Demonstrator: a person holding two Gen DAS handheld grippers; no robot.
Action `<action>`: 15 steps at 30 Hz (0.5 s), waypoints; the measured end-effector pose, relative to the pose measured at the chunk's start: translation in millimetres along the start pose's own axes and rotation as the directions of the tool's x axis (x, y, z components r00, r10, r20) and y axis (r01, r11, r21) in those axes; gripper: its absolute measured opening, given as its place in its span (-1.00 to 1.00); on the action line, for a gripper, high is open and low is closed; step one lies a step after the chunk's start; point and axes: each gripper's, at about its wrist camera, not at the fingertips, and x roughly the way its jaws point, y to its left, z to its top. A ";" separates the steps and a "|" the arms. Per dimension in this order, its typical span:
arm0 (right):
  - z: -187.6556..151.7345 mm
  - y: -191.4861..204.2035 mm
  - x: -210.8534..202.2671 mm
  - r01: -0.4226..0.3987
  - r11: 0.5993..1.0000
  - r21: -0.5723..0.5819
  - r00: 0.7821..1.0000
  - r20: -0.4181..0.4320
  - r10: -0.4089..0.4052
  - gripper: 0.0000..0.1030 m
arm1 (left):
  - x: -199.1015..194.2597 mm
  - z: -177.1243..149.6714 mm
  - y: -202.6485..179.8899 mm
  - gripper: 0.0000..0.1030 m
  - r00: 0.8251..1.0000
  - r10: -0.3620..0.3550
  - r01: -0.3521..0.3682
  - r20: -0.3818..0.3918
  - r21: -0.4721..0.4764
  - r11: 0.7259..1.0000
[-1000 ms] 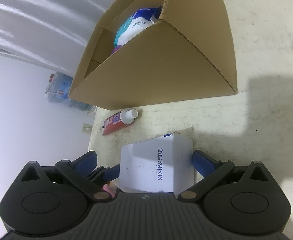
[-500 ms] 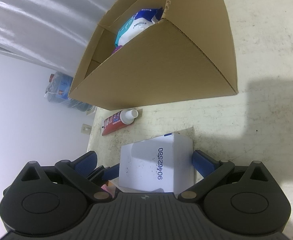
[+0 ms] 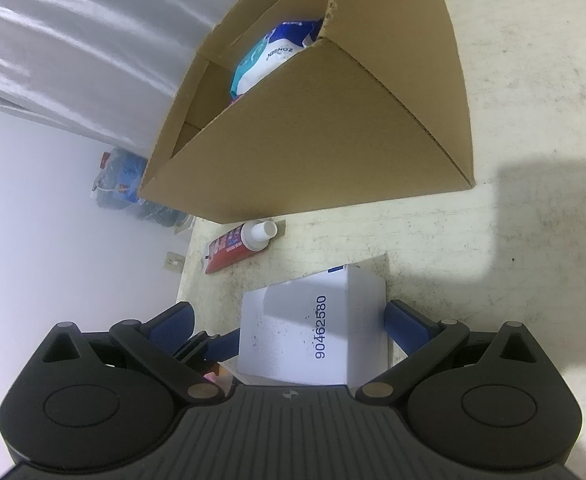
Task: Organize objects
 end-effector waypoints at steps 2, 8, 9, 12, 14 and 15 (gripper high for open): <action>0.1 -0.8 -1.1 -0.007 1.000 0.000 1.000 -0.003 0.007 1.00 | 1.4 -0.2 -3.1 1.00 1.000 0.019 -0.018 -0.004 0.025 1.000; 1.4 1.2 -1.6 -0.003 1.000 -0.031 1.000 -0.016 0.002 1.00 | 8.0 -1.9 -18.2 1.00 0.996 0.082 -0.079 -0.017 0.120 0.990; 0.9 2.9 -1.3 0.003 0.999 -0.045 1.000 -0.018 -0.004 1.00 | 9.2 -2.8 -21.1 1.00 0.995 0.094 -0.091 -0.018 0.138 0.986; -1.3 8.0 -1.3 0.027 0.996 -0.079 0.999 -0.016 -0.029 1.00 | 10.2 -4.9 -26.6 0.99 0.989 0.145 -0.139 -0.022 0.163 0.977; -4.0 10.1 -2.9 0.052 0.994 -0.093 0.999 0.002 -0.052 0.97 | 9.8 -5.2 -28.3 0.98 0.985 0.169 -0.163 -0.022 0.160 0.974; -5.9 11.1 -3.9 0.067 0.992 -0.104 0.998 0.015 -0.065 0.91 | 9.2 -5.7 -28.7 0.94 0.984 0.176 -0.171 -0.019 0.155 0.973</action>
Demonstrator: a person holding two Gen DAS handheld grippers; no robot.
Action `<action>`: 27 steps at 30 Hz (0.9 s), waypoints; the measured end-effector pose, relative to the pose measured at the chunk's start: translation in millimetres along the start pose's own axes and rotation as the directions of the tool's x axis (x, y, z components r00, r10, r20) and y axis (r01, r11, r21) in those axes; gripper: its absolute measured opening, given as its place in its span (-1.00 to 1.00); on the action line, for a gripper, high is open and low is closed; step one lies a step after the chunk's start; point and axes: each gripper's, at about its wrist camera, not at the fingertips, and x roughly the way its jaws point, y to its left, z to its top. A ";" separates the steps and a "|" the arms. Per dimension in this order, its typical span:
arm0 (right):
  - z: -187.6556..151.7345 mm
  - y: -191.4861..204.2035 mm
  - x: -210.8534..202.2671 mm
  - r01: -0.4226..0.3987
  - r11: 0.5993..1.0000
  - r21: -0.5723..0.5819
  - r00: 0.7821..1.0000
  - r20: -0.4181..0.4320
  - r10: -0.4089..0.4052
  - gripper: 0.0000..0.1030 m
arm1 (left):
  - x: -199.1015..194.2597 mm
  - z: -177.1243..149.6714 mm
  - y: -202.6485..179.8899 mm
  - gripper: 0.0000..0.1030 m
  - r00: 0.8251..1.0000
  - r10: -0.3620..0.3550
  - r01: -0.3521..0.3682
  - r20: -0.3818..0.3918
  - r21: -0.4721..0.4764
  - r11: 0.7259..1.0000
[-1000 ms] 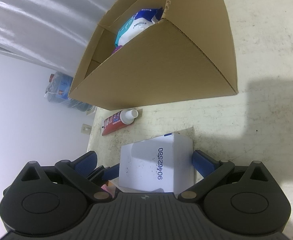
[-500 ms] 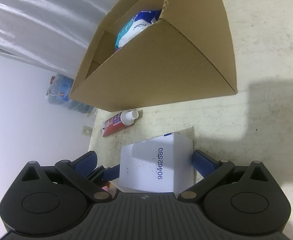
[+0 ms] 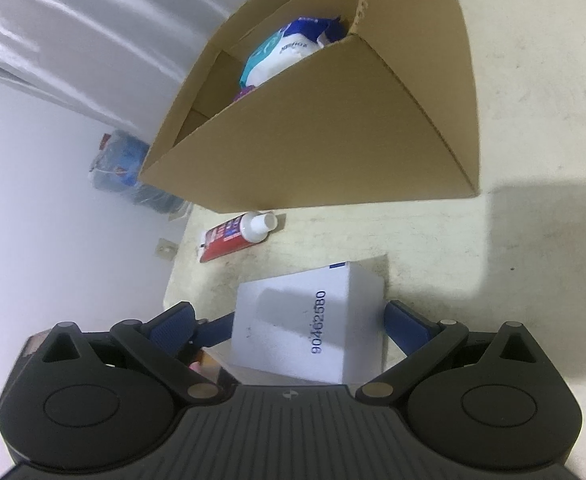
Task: Organize objects
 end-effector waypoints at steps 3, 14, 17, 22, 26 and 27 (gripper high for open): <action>-6.5 4.9 -3.4 0.058 0.997 -0.044 0.998 0.033 -0.056 0.74 | -2.4 -1.9 -1.8 0.84 0.999 0.032 -0.032 0.004 -0.010 0.999; -23.8 16.9 -6.2 0.185 0.975 -0.125 0.981 0.087 -0.175 0.23 | -10.6 -5.2 -16.4 0.43 0.998 0.061 -0.061 0.005 -0.023 0.998; -23.4 17.0 -8.2 0.197 0.971 -0.133 0.978 0.099 -0.185 0.23 | -15.9 -8.4 -16.2 0.42 0.999 0.036 -0.036 -0.003 -0.039 0.999; -22.6 15.2 -9.5 0.196 0.972 -0.131 0.978 0.101 -0.184 0.22 | -20.0 -10.3 -20.5 0.47 0.999 0.041 -0.041 0.002 -0.013 0.999; -24.2 17.4 -10.9 0.218 0.965 -0.144 0.973 0.115 -0.202 0.22 | -18.4 -8.3 -15.9 0.49 0.998 0.057 -0.057 0.009 -0.021 0.998; -24.5 17.5 -11.4 0.221 0.964 -0.146 0.972 0.118 -0.205 0.23 | -17.4 -8.6 -14.8 0.49 0.998 0.057 -0.057 0.007 -0.025 0.998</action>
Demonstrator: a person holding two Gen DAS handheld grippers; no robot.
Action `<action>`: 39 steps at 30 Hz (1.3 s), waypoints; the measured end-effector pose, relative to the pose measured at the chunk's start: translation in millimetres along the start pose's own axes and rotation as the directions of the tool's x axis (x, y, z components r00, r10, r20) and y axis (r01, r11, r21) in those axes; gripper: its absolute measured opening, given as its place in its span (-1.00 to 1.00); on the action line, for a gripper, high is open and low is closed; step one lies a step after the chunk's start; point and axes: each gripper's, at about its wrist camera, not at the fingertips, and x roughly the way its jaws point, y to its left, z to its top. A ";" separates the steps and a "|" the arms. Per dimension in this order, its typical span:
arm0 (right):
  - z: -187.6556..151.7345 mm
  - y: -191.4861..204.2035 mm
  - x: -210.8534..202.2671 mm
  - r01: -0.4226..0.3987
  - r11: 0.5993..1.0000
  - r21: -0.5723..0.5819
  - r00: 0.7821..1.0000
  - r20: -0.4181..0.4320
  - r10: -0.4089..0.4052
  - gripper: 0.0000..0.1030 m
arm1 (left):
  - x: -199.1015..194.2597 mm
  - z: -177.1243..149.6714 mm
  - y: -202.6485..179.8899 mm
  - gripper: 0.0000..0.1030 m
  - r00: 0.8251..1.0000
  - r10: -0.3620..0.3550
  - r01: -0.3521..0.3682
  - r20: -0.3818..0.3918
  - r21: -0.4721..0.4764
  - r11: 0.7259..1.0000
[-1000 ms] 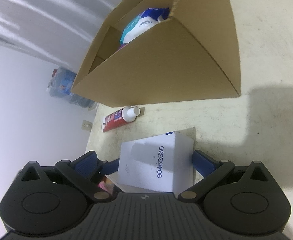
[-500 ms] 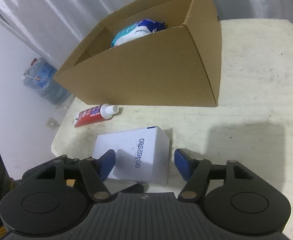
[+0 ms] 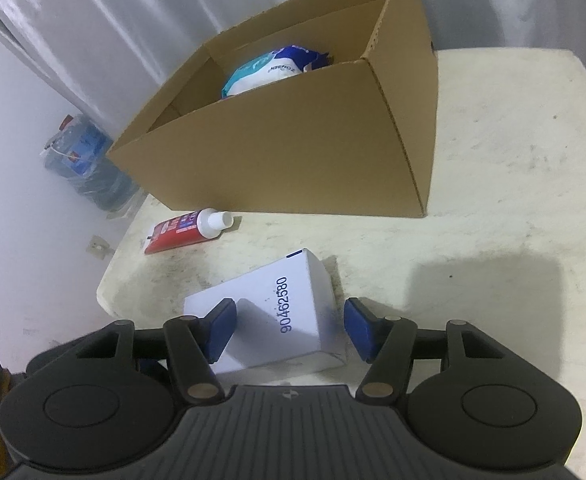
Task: Organize objects
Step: 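Close the right gripper firmly on the white printed box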
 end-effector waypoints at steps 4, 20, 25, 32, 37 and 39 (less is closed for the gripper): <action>-1.9 -1.9 0.3 -0.005 1.000 0.002 1.000 0.006 0.005 0.23 | 5.2 -0.7 1.6 0.49 1.000 0.015 -0.015 -0.008 0.006 1.000; -5.4 2.9 2.8 -0.020 1.000 -0.013 1.000 0.006 0.020 0.26 | 8.6 0.5 -7.8 0.46 0.999 0.032 -0.032 0.005 0.023 0.999; -5.7 1.8 2.4 -0.023 1.000 -0.009 1.000 0.007 0.023 0.26 | 10.0 1.7 -9.1 0.46 0.999 0.037 -0.037 0.004 0.026 0.999; -5.7 1.6 1.3 -0.019 1.000 -0.007 1.000 0.011 0.019 0.27 | 9.9 2.4 -8.9 0.46 0.999 0.032 -0.032 0.001 0.024 0.999; -5.1 -1.4 0.6 -0.013 1.000 0.002 1.000 0.017 0.013 0.27 | 11.2 3.2 -11.1 0.46 1.000 0.025 -0.025 0.000 0.029 0.999; -4.8 -2.7 0.5 -0.012 1.000 0.005 1.000 0.018 0.012 0.26 | 11.5 3.1 -12.3 0.46 1.000 0.024 -0.024 -0.001 0.034 0.999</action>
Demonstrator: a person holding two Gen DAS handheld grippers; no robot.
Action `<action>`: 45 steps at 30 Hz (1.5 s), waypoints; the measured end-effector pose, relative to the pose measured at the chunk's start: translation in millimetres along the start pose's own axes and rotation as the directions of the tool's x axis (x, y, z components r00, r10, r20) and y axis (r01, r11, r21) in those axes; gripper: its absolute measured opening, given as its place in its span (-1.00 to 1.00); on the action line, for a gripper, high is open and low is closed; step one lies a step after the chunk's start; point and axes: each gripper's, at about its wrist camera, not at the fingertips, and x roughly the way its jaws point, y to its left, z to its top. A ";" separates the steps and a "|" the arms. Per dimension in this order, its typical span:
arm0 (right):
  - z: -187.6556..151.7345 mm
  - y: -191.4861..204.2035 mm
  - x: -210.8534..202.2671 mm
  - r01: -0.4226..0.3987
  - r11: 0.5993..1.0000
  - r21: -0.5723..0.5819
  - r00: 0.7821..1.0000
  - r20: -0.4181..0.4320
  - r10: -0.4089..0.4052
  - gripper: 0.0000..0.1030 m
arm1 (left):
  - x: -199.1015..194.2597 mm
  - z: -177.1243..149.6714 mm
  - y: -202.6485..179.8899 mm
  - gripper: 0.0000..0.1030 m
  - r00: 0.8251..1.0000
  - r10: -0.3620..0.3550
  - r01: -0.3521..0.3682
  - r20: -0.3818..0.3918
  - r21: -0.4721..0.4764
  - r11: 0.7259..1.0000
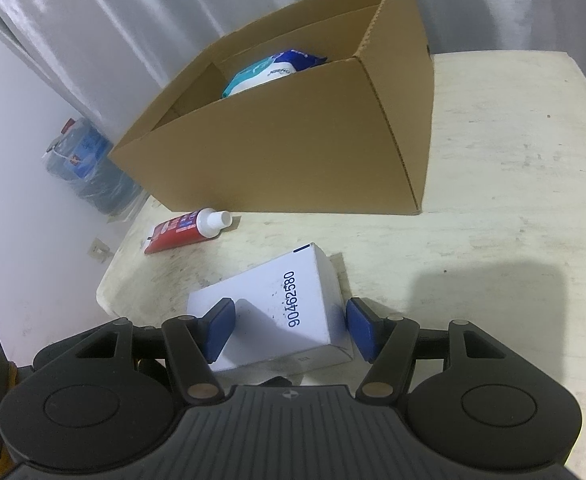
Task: Organize objects
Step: 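Close the right gripper firmly on the white printed box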
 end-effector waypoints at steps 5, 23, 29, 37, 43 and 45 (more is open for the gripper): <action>0.0 -0.6 -0.3 -0.001 1.000 0.001 1.000 0.001 0.000 0.27 | 0.0 0.1 -0.6 0.46 1.000 0.000 0.000 0.000 0.001 1.000; 1.4 -6.1 -7.8 0.040 0.999 0.007 0.999 0.025 -0.040 0.27 | 1.4 0.6 -10.1 0.46 0.999 -0.036 0.036 -0.004 0.023 0.999; -0.7 -11.8 -11.4 0.030 0.999 0.021 0.999 0.024 -0.031 0.26 | 2.3 0.3 -12.7 0.37 1.000 -0.022 0.022 -0.003 0.063 0.998; -4.0 -16.2 -12.4 0.014 0.999 0.031 1.000 0.027 -0.015 0.26 | 4.0 0.8 -14.9 0.32 1.000 0.002 -0.002 -0.001 0.079 0.997; -8.7 -11.8 -15.7 0.025 0.999 0.031 0.999 0.034 -0.026 0.27 | 0.8 0.1 -15.5 0.25 1.000 0.010 -0.009 -0.005 0.070 0.997; -10.1 -11.6 -16.6 0.024 0.999 0.036 0.999 0.032 -0.025 0.27 | -0.4 -0.2 -17.0 0.25 1.000 0.012 -0.012 -0.006 0.078 0.997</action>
